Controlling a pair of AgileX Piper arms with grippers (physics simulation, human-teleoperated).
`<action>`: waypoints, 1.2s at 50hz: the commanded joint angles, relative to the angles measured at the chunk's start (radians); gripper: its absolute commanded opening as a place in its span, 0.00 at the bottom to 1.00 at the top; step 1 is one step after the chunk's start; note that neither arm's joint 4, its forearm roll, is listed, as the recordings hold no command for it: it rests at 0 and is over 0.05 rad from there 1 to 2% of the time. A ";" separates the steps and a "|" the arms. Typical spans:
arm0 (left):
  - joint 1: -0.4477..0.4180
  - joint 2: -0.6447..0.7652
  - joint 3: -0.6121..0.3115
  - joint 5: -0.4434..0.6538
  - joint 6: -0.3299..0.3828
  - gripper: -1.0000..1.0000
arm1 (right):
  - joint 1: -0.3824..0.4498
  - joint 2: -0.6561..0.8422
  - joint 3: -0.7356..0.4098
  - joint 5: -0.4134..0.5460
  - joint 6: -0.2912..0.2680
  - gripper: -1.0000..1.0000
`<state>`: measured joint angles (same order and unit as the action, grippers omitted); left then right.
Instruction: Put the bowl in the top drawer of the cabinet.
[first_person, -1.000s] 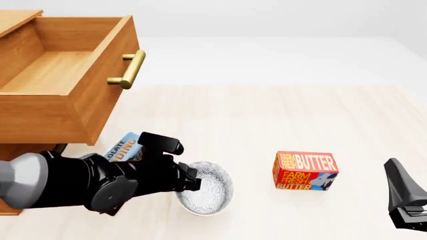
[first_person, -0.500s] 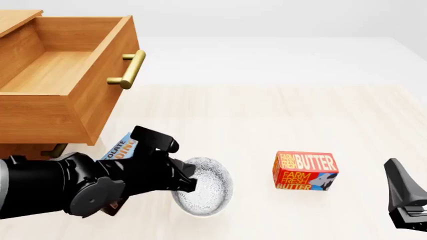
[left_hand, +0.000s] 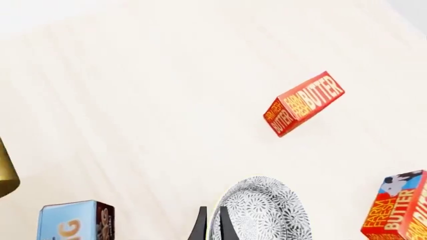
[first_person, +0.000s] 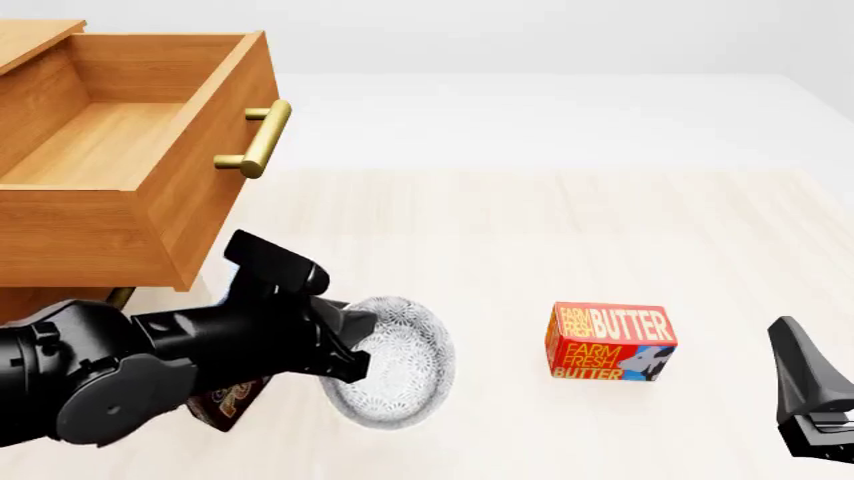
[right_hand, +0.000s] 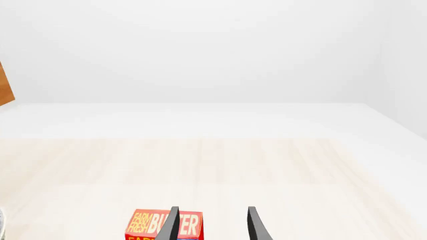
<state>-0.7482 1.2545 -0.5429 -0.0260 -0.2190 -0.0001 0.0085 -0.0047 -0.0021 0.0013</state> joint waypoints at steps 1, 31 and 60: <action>0.004 -0.083 0.006 0.026 0.029 0.00 | 0.000 -0.001 0.000 0.000 0.000 1.00; 0.024 -0.357 -0.027 0.163 0.143 0.00 | 0.000 -0.001 0.000 0.000 0.000 1.00; 0.154 -0.512 -0.191 0.328 0.196 0.00 | 0.000 -0.001 0.000 0.000 0.000 1.00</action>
<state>-0.6522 0.7844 -0.6771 0.2620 -0.0305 -0.0002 0.0085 -0.0047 -0.0021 0.0014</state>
